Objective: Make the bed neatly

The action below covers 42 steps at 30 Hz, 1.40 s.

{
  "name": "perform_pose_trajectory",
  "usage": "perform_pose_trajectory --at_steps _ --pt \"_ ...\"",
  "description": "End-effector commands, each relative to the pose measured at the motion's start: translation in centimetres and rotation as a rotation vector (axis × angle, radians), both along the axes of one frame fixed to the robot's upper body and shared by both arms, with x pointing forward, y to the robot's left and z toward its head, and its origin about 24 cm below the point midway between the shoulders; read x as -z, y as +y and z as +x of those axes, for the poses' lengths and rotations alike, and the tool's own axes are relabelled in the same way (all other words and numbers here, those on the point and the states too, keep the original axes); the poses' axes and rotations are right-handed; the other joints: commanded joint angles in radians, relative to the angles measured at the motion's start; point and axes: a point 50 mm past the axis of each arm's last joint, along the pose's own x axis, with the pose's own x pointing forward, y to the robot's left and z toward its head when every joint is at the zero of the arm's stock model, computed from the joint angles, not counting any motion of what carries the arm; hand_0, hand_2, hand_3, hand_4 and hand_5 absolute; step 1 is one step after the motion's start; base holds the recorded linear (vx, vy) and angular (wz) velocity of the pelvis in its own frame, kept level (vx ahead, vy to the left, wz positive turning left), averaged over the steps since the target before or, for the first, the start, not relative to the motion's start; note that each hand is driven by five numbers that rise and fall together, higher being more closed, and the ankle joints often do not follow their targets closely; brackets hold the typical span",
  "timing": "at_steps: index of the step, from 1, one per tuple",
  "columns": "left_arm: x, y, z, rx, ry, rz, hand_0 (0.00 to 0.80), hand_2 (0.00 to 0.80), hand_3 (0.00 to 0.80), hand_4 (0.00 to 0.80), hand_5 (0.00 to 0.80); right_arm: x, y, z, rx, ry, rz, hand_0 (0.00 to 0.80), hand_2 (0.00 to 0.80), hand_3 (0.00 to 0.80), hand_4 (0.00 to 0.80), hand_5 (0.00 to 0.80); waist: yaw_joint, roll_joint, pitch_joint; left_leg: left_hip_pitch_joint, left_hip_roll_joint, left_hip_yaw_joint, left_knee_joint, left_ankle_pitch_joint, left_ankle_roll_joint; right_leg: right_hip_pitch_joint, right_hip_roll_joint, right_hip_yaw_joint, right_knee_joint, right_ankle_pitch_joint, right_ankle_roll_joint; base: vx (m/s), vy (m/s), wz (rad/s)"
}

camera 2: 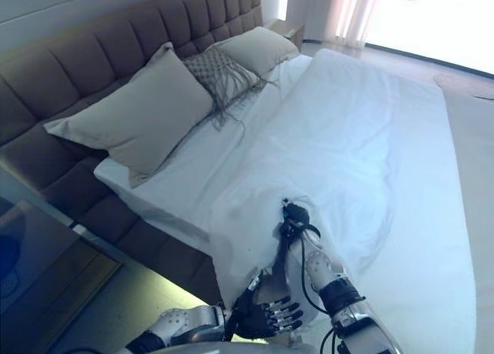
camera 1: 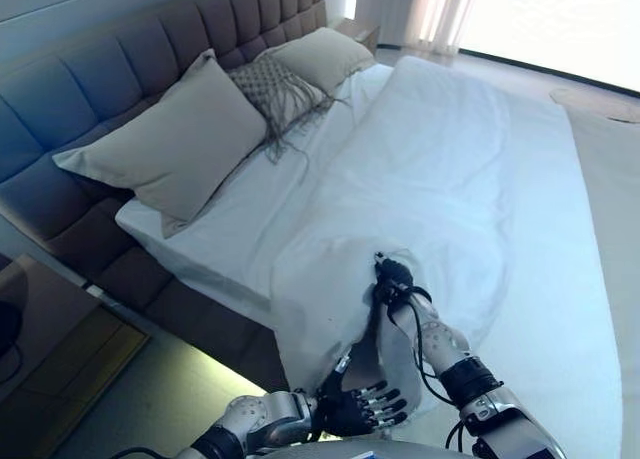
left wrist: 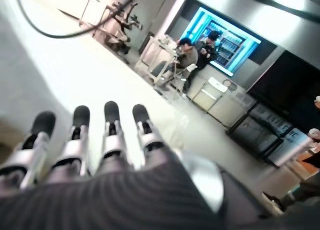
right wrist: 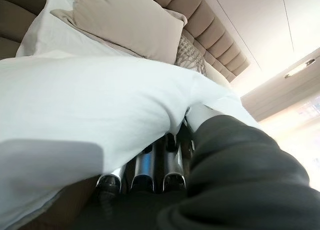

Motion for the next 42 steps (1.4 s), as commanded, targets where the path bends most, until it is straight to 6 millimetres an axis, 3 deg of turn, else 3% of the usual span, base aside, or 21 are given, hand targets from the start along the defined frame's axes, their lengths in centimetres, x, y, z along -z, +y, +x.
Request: perform_pose_trajectory --at_steps 1,11,21,30,37,42 --pt "-1.7 -2.2 2.7 -0.044 -0.049 -0.078 0.0 0.0 0.0 0.0 0.0 -8.3 1.1 3.1 -0.07 -0.362 0.053 0.8 0.8 0.8 0.8 0.8 -0.004 -0.003 0.03 0.032 0.129 -0.024 0.115 -0.102 -0.021 -0.103 -0.109 0.042 -0.076 0.261 0.062 -0.033 0.009 -0.15" --pt "-3.0 -3.4 5.9 -0.143 -0.109 -0.082 0.0 0.0 0.0 0.0 0.0 -9.4 1.4 2.7 -0.106 -0.403 0.062 0.8 0.8 0.8 0.8 0.8 -0.03 0.001 0.039 0.017 0.127 -0.013 0.068 -0.066 -0.021 -0.124 -0.106 0.051 -0.093 0.275 0.059 -0.031 0.011 -0.04" --pt "-4.7 -3.6 9.8 -0.159 -0.318 0.046 0.0 0.0 0.0 0.0 0.0 -11.0 1.7 3.5 -0.142 -0.443 0.04 0.8 0.8 0.8 0.8 0.8 -0.05 0.013 0.062 -0.008 0.123 -0.007 0.049 -0.04 -0.023 -0.146 -0.1 0.055 -0.1 0.282 0.047 -0.073 0.027 -0.01" --pt "-3.2 -0.6 10.2 -0.209 -0.328 0.146 0.0 0.0 0.0 0.0 0.0 -9.3 1.7 2.8 -0.156 -0.376 0.053 0.8 0.8 0.8 0.8 0.8 -0.045 0.026 0.019 0.038 0.13 0.016 0.071 -0.066 -0.026 -0.108 -0.1 0.059 -0.098 0.262 0.038 0.059 0.04 -0.08" --pt "-0.9 3.1 8.6 -0.228 -0.301 0.227 0.0 0.0 0.0 0.0 0.0 -6.9 1.1 1.6 -0.146 -0.299 0.045 0.8 0.8 0.8 0.8 0.8 -0.033 0.037 -0.022 0.09 0.129 0.017 0.069 -0.086 -0.024 -0.066 -0.1 0.062 -0.098 0.242 0.035 0.079 0.033 -0.09" --pt "-0.3 5.0 8.1 -0.28 -0.28 0.254 0.0 0.0 0.0 0.0 0.0 -5.4 0.5 0.6 -0.126 -0.254 0.043 0.8 0.8 0.8 0.8 0.8 -0.024 0.041 -0.047 0.118 0.129 0.016 0.058 -0.091 -0.023 -0.042 -0.098 0.058 -0.098 0.229 0.036 0.062 0.023 -0.05"
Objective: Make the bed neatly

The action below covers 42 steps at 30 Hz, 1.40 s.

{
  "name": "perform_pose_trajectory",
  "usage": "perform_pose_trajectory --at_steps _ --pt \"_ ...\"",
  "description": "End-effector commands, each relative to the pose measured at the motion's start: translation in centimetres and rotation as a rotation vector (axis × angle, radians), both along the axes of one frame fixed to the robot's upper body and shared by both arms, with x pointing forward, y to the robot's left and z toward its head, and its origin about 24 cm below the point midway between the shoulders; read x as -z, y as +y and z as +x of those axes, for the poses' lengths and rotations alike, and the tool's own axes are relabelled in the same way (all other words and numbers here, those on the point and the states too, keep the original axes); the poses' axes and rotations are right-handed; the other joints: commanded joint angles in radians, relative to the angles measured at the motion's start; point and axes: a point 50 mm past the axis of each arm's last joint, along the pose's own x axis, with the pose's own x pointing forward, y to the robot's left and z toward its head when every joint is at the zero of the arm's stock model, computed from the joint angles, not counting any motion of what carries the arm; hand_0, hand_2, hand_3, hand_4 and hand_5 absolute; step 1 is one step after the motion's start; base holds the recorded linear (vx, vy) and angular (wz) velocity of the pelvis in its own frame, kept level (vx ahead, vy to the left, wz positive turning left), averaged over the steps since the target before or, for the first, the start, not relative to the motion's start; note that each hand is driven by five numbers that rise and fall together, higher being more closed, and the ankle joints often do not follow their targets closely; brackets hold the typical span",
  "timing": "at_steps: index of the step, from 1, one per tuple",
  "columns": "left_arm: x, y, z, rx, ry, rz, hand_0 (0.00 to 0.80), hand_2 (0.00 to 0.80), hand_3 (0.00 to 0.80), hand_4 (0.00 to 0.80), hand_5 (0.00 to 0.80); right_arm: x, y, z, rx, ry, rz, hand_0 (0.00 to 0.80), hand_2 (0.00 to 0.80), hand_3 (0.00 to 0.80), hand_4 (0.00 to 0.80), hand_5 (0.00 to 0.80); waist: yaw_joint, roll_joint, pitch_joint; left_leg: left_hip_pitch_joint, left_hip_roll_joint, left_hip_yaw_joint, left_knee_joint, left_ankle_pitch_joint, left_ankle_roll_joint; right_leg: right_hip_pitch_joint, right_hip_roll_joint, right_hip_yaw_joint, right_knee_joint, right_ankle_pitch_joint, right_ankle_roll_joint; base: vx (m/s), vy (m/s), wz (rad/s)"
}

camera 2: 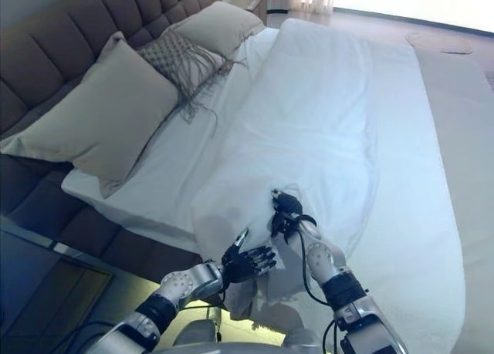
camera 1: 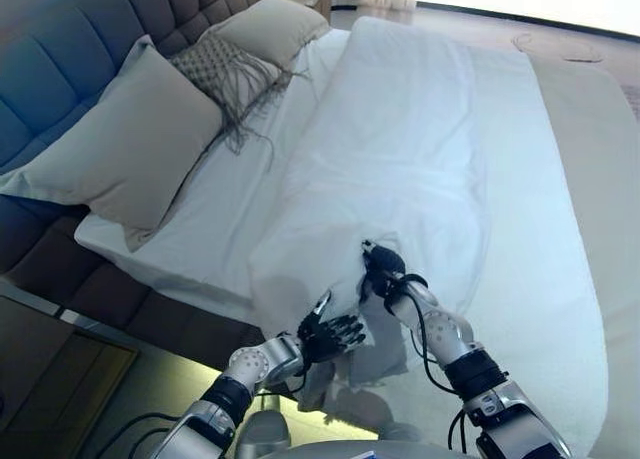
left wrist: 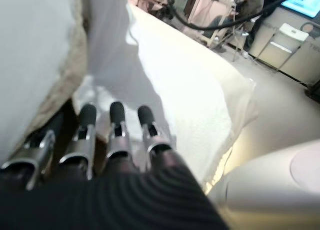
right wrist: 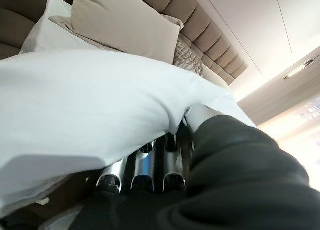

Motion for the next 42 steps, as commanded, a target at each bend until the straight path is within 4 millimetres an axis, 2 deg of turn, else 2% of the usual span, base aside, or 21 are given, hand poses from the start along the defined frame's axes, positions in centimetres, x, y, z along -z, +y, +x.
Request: perform_pose_trajectory --at_steps 1,9,14,15,16,26,35,38,39,40,41,42 --pt "-0.1 1.7 0.9 -0.07 -0.032 -0.001 0.0 0.0 0.0 0.0 0.0 -3.3 -0.8 0.5 0.014 -0.196 0.05 0.8 0.8 0.8 0.8 0.8 0.027 0.002 -0.114 0.034 0.118 -0.044 0.066 -0.063 -0.006 -0.092 -0.098 0.015 -0.069 0.221 0.037 0.065 0.013 0.0" --pt "0.6 2.9 -0.3 -0.117 -0.019 -0.017 0.0 0.0 0.0 0.0 0.0 -1.6 -1.5 -1.0 0.027 -0.156 0.056 0.8 0.8 0.8 0.8 0.8 0.036 0.002 -0.146 0.069 0.118 -0.042 0.034 -0.053 -0.007 -0.053 -0.093 0.006 -0.09 0.218 0.038 0.082 0.002 -0.01" --pt "0.8 2.3 -1.0 -0.119 -0.016 -0.057 0.0 0.0 0.0 0.0 0.0 -0.5 -1.5 -2.2 0.027 -0.132 0.068 0.8 0.8 0.8 0.8 0.8 0.032 0.001 -0.161 0.08 0.12 -0.032 0.009 -0.043 -0.009 -0.038 -0.09 0.001 -0.108 0.221 0.045 0.06 0.003 0.02" --pt "0.7 2.1 -1.0 -0.119 -0.019 -0.069 0.439 0.439 0.439 0.439 0.439 -0.4 -1.5 -2.3 0.026 -0.129 0.068 0.8 0.8 0.8 0.8 0.8 0.033 0.0 -0.161 0.079 0.121 -0.031 0.007 -0.041 -0.01 -0.037 -0.089 -0.001 -0.111 0.222 0.046 0.0 0.0 0.0" --pt "0.6 1.9 -1.0 -0.118 -0.021 -0.078 0.8 0.8 0.8 0.8 0.8 -0.3 -1.6 -2.5 0.026 -0.126 0.069 0.8 0.8 0.8 0.8 0.8 0.033 -0.001 -0.162 0.078 0.122 -0.03 0.006 -0.04 -0.011 -0.037 -0.089 -0.003 -0.113 0.223 0.048 0.0 0.0 0.0" --pt "0.1 0.9 -1.0 -0.125 -0.01 -0.126 0.8 0.8 0.8 0.8 0.8 0.4 -1.4 -3.0 0.023 -0.121 0.093 0.8 0.8 0.8 0.8 0.8 0.034 -0.013 -0.166 0.092 0.13 -0.021 0.0 -0.037 -0.018 -0.014 -0.094 -0.02 -0.119 0.219 0.054 0.0 0.0 0.0" --pt "0.5 1.9 -1.0 -0.158 -0.026 -0.061 0.8 0.8 0.8 0.8 0.8 0.7 -1.0 -3.4 0.017 -0.103 0.119 0.8 0.8 0.8 0.8 0.8 0.034 -0.01 -0.184 0.111 0.127 -0.016 -0.023 -0.032 -0.014 0.001 -0.092 -0.029 -0.12 0.209 0.051 -0.004 0.003 0.0" --pt "0.6 3.1 -0.6 -0.202 -0.04 -0.006 0.8 0.8 0.8 0.8 0.8 1.1 -1.0 -3.7 0.007 -0.098 0.117 0.8 0.8 0.8 0.8 0.8 0.036 -0.008 -0.187 0.108 0.128 -0.017 -0.028 -0.029 -0.013 -0.004 -0.09 -0.028 -0.123 0.208 0.047 -0.061 0.033 0.01" --pt "0.6 3.6 -0.4 -0.224 -0.043 0.012 0.8 0.8 0.8 0.8 0.8 1.2 -1.1 -3.8 0.005 -0.092 0.114 0.756 0.756 0.756 0.756 0.756 0.035 -0.008 -0.188 0.107 0.129 -0.017 -0.028 -0.028 -0.013 -0.006 -0.089 -0.027 -0.122 0.207 0.046 -0.059 0.03 0.01" --pt "0.6 4.2 -0.2 -0.247 -0.049 0.03 0.8 0.8 0.8 0.8 0.8 1.4 -1.2 -4.0 0.01 -0.079 0.109 0.505 0.505 0.505 0.505 0.505 0.036 -0.007 -0.187 0.106 0.13 -0.018 -0.027 -0.028 -0.012 -0.008 -0.089 -0.025 -0.12 0.206 0.044 -0.061 0.029 0.01" --pt "0.6 4.7 0.0 -0.269 -0.057 0.054 0.8 0.8 0.8 0.8 0.8 1.7 -1.4 -4.1 0.016 -0.068 0.104 0.122 0.122 0.122 0.122 0.122 0.036 -0.007 -0.187 0.104 0.13 -0.019 -0.024 -0.028 -0.011 -0.01 -0.088 -0.023 -0.117 0.205 0.042 -0.067 0.031 0.0" --pt "0.5 5.3 0.2 -0.291 -0.063 0.075 0.8 0.8 0.8 0.8 0.8 1.9 -1.6 -4.3 0.024 -0.053 0.103 0.0 0.0 0.0 0.0 0.0 0.035 -0.006 -0.187 0.103 0.13 -0.019 -0.023 -0.028 -0.01 -0.012 -0.088 -0.02 -0.115 0.204 0.039 -0.068 0.029 0.0"
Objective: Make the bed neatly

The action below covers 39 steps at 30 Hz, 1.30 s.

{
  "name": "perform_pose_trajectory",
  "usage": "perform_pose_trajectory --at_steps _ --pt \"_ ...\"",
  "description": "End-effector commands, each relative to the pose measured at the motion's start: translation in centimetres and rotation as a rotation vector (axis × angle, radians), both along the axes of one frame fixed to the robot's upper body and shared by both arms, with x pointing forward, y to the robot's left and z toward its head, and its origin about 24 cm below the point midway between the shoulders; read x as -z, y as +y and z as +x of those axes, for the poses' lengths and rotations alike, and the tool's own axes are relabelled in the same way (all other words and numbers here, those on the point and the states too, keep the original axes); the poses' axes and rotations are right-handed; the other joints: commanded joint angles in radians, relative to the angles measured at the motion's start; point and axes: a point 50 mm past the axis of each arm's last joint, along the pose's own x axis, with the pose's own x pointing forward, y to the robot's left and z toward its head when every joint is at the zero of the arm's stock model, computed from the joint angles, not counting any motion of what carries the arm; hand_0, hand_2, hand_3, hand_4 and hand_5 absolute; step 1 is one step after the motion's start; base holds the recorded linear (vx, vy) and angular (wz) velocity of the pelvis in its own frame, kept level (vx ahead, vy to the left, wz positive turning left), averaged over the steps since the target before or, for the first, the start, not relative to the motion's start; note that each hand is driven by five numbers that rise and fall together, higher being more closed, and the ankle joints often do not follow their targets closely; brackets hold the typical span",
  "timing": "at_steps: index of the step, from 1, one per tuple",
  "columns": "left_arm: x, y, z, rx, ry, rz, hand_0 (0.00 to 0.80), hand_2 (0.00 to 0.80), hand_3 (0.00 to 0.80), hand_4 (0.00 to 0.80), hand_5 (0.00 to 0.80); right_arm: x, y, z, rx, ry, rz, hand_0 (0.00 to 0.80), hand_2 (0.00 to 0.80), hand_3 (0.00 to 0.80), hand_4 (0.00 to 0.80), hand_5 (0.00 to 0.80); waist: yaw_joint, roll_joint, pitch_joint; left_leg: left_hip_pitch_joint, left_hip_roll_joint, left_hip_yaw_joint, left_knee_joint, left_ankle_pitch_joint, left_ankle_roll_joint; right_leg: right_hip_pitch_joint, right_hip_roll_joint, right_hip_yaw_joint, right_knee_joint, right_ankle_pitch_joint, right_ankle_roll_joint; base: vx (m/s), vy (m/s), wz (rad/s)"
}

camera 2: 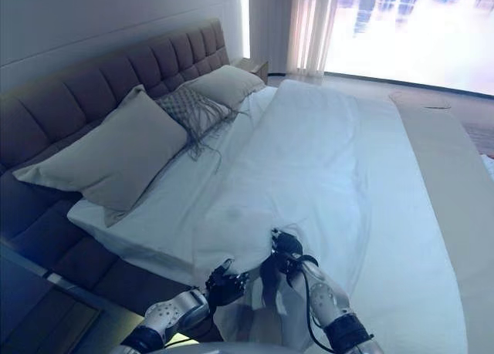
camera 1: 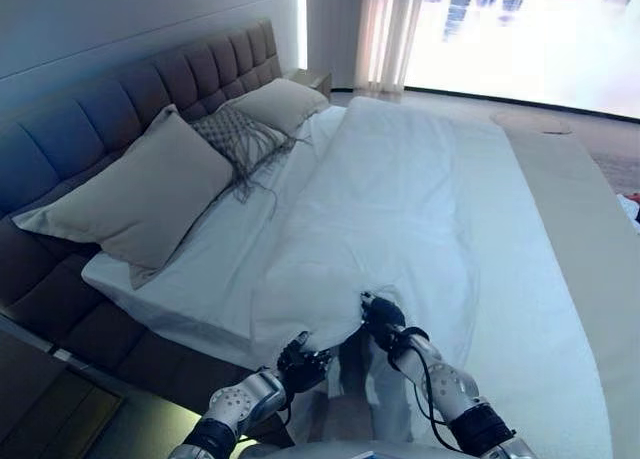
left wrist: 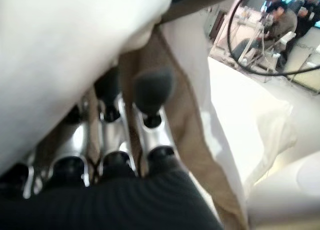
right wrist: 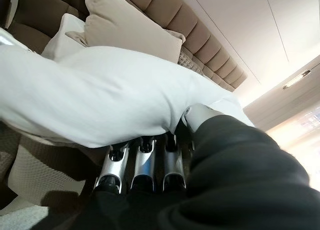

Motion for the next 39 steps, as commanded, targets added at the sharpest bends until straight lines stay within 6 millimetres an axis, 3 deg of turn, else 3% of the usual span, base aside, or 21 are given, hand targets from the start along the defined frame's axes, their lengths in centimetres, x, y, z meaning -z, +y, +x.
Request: perform_pose_trajectory --at_steps 1,14,18,22,26,27,28,31,35,39 --pt "-1.9 2.9 3.8 -0.125 -0.14 0.087 0.8 0.8 0.8 0.8 0.8 -3.1 -1.6 1.6 0.079 -0.187 0.039 0.0 0.0 0.0 0.0 0.0 0.034 0.026 -0.046 0.013 0.119 -0.017 0.054 -0.03 -0.003 -0.111 -0.105 0.002 -0.035 0.195 0.041 -0.079 0.029 -0.01" --pt "-3.5 14.2 5.9 -0.302 -0.191 0.58 0.8 0.8 0.8 0.8 0.8 0.2 -5.1 -0.1 0.089 -0.051 0.035 0.0 0.0 0.0 0.0 0.0 0.005 0.032 -0.038 -0.016 0.11 -0.015 0.062 -0.015 -0.004 -0.144 -0.092 0.023 -0.033 0.198 0.019 -0.073 0.028 -0.05" --pt "-5.5 20.6 5.9 -0.415 -0.192 0.76 0.8 0.8 0.8 0.8 0.8 0.6 -7.3 -0.5 0.137 -0.031 0.053 0.0 0.0 0.0 0.0 0.0 -0.02 0.037 -0.032 -0.019 0.106 -0.007 0.061 -0.012 -0.003 -0.153 -0.089 0.028 -0.031 0.195 0.015 -0.046 0.045 -0.05" --pt "-7.9 27.0 4.2 -0.561 -0.158 0.907 0.8 0.8 0.8 0.8 0.8 1.5 -9.9 -1.4 0.209 0.004 0.005 0.0 0.0 0.0 0.0 0.0 -0.043 0.041 -0.033 -0.029 0.104 0.002 0.058 -0.012 -0.004 -0.169 -0.085 0.038 -0.031 0.189 0.016 -0.045 0.059 -0.24" --pt "-10.1 31.9 1.4 -0.637 -0.099 1.043 0.8 0.8 0.8 0.8 0.8 2.6 -12.7 -3.1 0.304 0.067 -0.035 0.0 0.0 0.0 0.0 0.0 -0.057 0.043 -0.035 -0.037 0.1 0.002 0.06 -0.017 -0.005 -0.18 -0.083 0.044 -0.022 0.175 0.018 -0.016 0.058 -0.15" --pt "-10.3 32.4 1.2 -0.639 -0.096 1.068 0.8 0.8 0.8 0.8 0.8 2.7 -12.9 -3.2 0.313 0.073 -0.04 0.0 0.0 0.0 0.0 0.0 -0.059 0.043 -0.035 -0.038 0.099 0.002 0.06 -0.017 -0.004 -0.18 -0.083 0.044 -0.022 0.174 0.018 -0.003 0.065 -0.16" --pt "-11.6 34.3 -0.1 -0.659 -0.072 1.114 0.8 0.8 0.8 0.8 0.8 3.1 -14.0 -4.1 0.342 0.093 -0.044 0.0 0.0 0.0 0.0 0.0 -0.062 0.046 -0.036 -0.039 0.097 0.004 0.059 -0.019 -0.004 -0.181 -0.082 0.044 -0.023 0.171 0.018 -0.002 0.058 -0.11" --pt "-13.8 37.2 -2.7 -0.752 -0.01 1.181 0.8 0.8 0.8 0.8 0.8 4.1 -15.5 -5.9 0.385 0.128 -0.054 0.0 0.0 0.0 0.0 0.0 -0.068 0.05 -0.037 -0.041 0.093 0.004 0.059 -0.025 -0.003 -0.183 -0.08 0.048 -0.026 0.165 0.019 -0.002 0.054 -0.16" --pt "-15.2 38.8 -4.8 -0.837 0.056 1.221 0.8 0.8 0.8 0.8 0.8 4.9 -15.9 -7.3 0.434 0.144 -0.027 0.0 0.0 0.0 0.0 0.0 -0.069 0.051 -0.035 -0.043 0.088 -0.002 0.062 -0.032 -0.004 -0.184 -0.078 0.048 -0.022 0.158 0.02 0.003 0.026 -0.16" --pt "-16.6 40.0 -6.1 -0.887 0.094 1.274 0.8 0.8 0.8 0.8 0.8 4.8 -16.7 -7.5 0.455 0.124 -0.031 0.0 0.0 0.0 0.0 0.0 -0.063 0.054 -0.038 -0.042 0.082 -0.011 0.056 -0.036 -0.004 -0.176 -0.076 0.039 -0.029 0.153 0.019 0.004 0.034 0.01"
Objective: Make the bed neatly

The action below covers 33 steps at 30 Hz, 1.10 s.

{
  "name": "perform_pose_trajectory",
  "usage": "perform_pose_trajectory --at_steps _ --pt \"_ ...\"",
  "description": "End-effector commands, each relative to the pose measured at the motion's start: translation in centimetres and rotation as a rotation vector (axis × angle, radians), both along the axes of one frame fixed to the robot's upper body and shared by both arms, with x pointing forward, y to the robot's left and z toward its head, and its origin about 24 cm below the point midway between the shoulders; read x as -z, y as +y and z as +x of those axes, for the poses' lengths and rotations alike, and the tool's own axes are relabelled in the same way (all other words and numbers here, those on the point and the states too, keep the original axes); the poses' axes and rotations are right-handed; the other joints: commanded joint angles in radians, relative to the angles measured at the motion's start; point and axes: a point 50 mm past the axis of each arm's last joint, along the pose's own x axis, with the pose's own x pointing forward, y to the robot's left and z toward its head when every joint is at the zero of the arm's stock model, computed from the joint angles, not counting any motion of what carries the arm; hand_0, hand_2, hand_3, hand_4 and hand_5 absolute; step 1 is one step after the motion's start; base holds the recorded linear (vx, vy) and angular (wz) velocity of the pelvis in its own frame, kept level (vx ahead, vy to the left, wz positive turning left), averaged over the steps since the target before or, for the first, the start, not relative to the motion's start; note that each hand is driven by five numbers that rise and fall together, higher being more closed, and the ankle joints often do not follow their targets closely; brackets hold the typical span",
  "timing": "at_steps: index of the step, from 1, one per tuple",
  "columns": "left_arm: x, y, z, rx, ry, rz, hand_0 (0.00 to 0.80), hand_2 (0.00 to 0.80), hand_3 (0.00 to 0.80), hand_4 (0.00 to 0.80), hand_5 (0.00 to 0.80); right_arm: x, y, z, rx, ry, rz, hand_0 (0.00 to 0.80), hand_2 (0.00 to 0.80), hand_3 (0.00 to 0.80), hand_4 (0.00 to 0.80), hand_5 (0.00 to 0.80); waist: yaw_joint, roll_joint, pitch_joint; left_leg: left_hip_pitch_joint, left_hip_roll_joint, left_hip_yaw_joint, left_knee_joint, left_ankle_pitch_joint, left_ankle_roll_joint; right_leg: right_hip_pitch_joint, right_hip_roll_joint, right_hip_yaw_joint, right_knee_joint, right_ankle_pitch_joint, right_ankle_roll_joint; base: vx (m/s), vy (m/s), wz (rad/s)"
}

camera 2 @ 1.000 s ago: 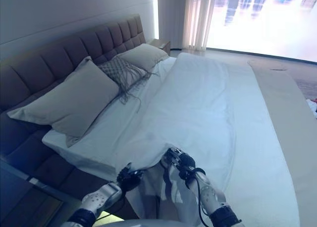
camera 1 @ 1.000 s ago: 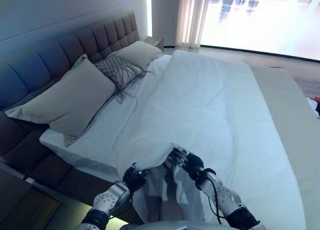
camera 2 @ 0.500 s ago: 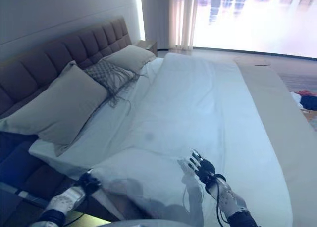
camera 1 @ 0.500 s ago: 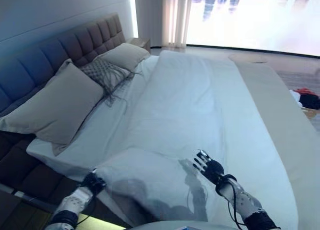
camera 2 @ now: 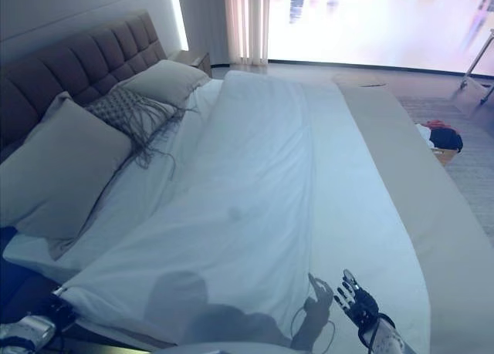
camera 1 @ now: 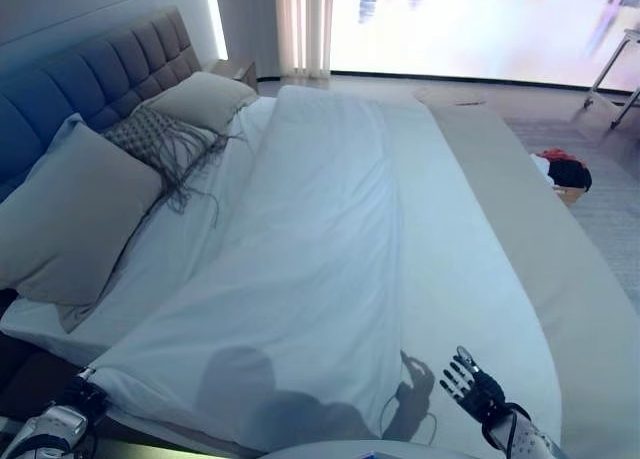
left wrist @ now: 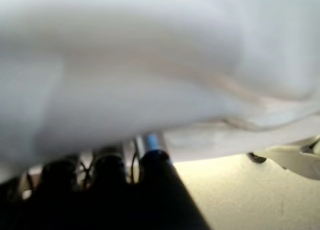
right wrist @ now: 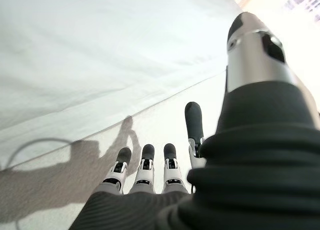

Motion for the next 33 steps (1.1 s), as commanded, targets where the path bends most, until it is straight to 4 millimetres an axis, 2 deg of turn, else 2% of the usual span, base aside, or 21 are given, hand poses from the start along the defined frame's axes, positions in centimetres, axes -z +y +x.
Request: perform_pose_trajectory --at_steps 1,4,6,8,12,17,21,22,23,24,29,33 --pt "-13.5 10.2 0.2 -0.26 -0.196 0.466 0.8 0.8 0.8 0.8 0.8 -2.2 -1.3 2.6 0.054 -0.186 -0.019 0.0 0.0 0.0 0.0 0.0 0.03 0.034 0.012 0.012 0.027 -0.031 0.054 -0.017 0.034 -0.066 -0.112 0.002 0.032 0.092 0.031 0.0 0.0 0.0" --pt "-14.2 10.7 -0.6 -0.299 -0.131 0.535 0.8 0.8 0.8 0.8 0.8 -2.7 -1.0 3.3 0.057 -0.214 -0.03 0.0 0.0 0.0 0.0 0.0 0.04 0.032 0.01 0.007 0.027 -0.038 0.054 -0.02 0.034 -0.066 -0.11 -0.004 0.032 0.089 0.03 0.0 0.0 0.0" --pt "-14.0 10.7 -0.9 -0.314 -0.083 0.555 0.8 0.8 0.8 0.8 0.8 -2.8 -0.7 3.6 0.063 -0.225 -0.031 0.0 0.0 0.0 0.0 0.0 0.046 0.029 0.011 0.004 0.027 -0.043 0.057 -0.022 0.034 -0.067 -0.11 -0.008 0.035 0.087 0.029 0.0 0.0 0.0" --pt "-13.3 10.5 -1.4 -0.331 -0.057 0.542 0.8 0.8 0.8 0.8 0.8 -2.8 -0.5 3.7 0.064 -0.23 -0.027 0.0 0.0 0.0 0.0 0.0 0.051 0.026 0.01 0.001 0.025 -0.048 0.059 -0.024 0.035 -0.066 -0.11 -0.011 0.035 0.085 0.028 0.0 0.0 0.0" --pt "-10.5 9.4 -2.3 -0.346 -0.013 0.484 0.8 0.8 0.8 0.8 0.8 -2.6 0.0 3.5 0.066 -0.223 -0.019 0.0 0.0 0.0 0.0 0.0 0.056 0.021 0.008 0.001 0.021 -0.057 0.059 -0.027 0.037 -0.064 -0.109 -0.013 0.033 0.085 0.026 -0.002 -0.001 0.01" --pt "-7.4 8.0 -4.6 -0.323 0.112 0.45 0.8 0.8 0.8 0.8 0.8 -2.8 -0.2 3.6 0.061 -0.221 -0.022 0.0 0.0 0.0 0.0 0.0 0.063 0.014 0.01 -0.003 0.019 -0.065 0.064 -0.028 0.036 -0.063 -0.107 -0.012 0.022 0.093 0.026 -0.001 0.0 0.01" --pt "-6.3 7.4 -5.5 -0.292 0.179 0.429 0.8 0.8 0.8 0.8 0.8 -3.2 0.0 4.0 0.048 -0.232 -0.031 0.0 0.0 0.0 0.0 0.0 0.067 0.011 0.012 -0.002 0.023 -0.065 0.064 -0.025 0.035 -0.061 -0.106 -0.019 0.021 0.094 0.024 0.0 0.016 0.0" --pt "-6.1 7.3 -5.6 -0.273 0.197 0.419 0.722 0.722 0.722 0.722 0.722 -3.3 0.1 4.0 0.047 -0.235 -0.032 0.0 0.0 0.0 0.0 0.0 0.068 0.01 0.013 -0.004 0.024 -0.066 0.066 -0.024 0.034 -0.061 -0.107 -0.021 0.023 0.094 0.024 0.0 0.0 0.0" --pt "-5.9 7.2 -5.7 -0.249 0.225 0.413 0.1 0.1 0.1 0.1 0.1 -3.4 0.1 4.1 0.046 -0.238 -0.033 0.0 0.0 0.0 0.0 0.0 0.07 0.009 0.014 -0.006 0.025 -0.067 0.068 -0.024 0.034 -0.062 -0.107 -0.024 0.024 0.094 0.024 -0.009 0.017 0.05" --pt "-5.7 7.0 -5.8 -0.229 0.256 0.406 0.0 0.0 0.0 0.0 0.0 -3.4 0.0 4.1 0.047 -0.24 -0.033 0.0 0.0 0.0 0.0 0.0 0.072 0.009 0.014 -0.008 0.026 -0.067 0.069 -0.024 0.034 -0.062 -0.108 -0.027 0.025 0.093 0.024 -0.01 0.016 0.07" --pt "-6.0 7.4 -6.4 -0.107 0.412 0.464 0.0 0.0 0.0 0.0 0.0 -3.6 0.1 4.4 0.036 -0.24 -0.032 0.0 0.0 0.0 0.0 0.0 0.079 0.009 0.014 -0.01 0.028 -0.067 0.072 -0.023 0.034 -0.062 -0.11 -0.035 0.022 0.096 0.027 -0.006 0.011 0.07" --pt "-6.4 7.7 -6.8 -0.138 0.361 0.428 0.0 0.0 0.0 0.0 0.0 -3.7 0.0 4.4 0.029 -0.24 -0.036 0.0 0.0 0.0 0.0 0.0 0.079 0.014 0.013 -0.01 0.031 -0.063 0.071 -0.021 0.032 -0.063 -0.11 -0.033 0.018 0.098 0.03 0.0 0.0 0.0"
